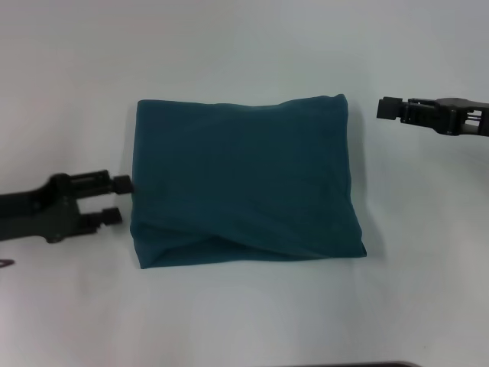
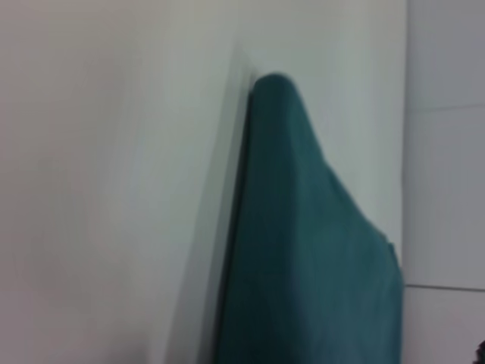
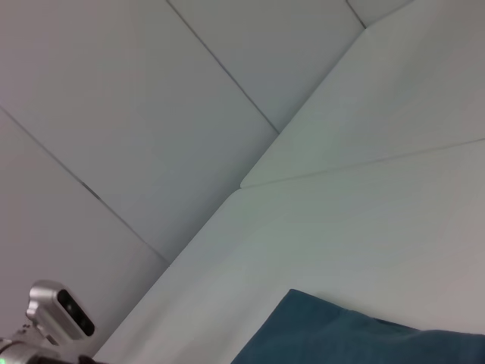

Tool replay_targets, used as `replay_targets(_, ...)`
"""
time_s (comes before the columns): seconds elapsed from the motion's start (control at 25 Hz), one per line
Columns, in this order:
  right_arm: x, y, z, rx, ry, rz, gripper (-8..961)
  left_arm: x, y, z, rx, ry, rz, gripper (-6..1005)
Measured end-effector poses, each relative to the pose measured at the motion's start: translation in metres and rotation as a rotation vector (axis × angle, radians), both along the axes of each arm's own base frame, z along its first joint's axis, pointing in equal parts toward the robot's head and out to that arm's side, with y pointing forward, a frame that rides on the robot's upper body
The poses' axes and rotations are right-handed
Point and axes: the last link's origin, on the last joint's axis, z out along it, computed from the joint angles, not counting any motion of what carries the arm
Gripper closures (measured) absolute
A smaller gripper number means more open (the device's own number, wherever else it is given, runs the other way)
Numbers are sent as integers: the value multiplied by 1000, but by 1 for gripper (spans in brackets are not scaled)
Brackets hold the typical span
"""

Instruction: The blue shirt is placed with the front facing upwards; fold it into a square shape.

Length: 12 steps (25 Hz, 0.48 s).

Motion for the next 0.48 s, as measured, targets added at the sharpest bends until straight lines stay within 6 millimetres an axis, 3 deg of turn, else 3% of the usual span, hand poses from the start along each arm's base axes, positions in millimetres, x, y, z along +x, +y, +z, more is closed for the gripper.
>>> replay_targets(0.04, 0, 0, 0, 0, 0, -1, 711, 3, 0, -11, -25, 13, 3, 348)
replay_targets(0.32, 2, -2, -1, -3, 0, -7, 711, 25, 5, -34, -106, 13, -73, 168)
replay_targets(0.48, 2, -3, 0, -2, 1, -8, 711, 21, 8, -23, -78, 34, -77, 106)
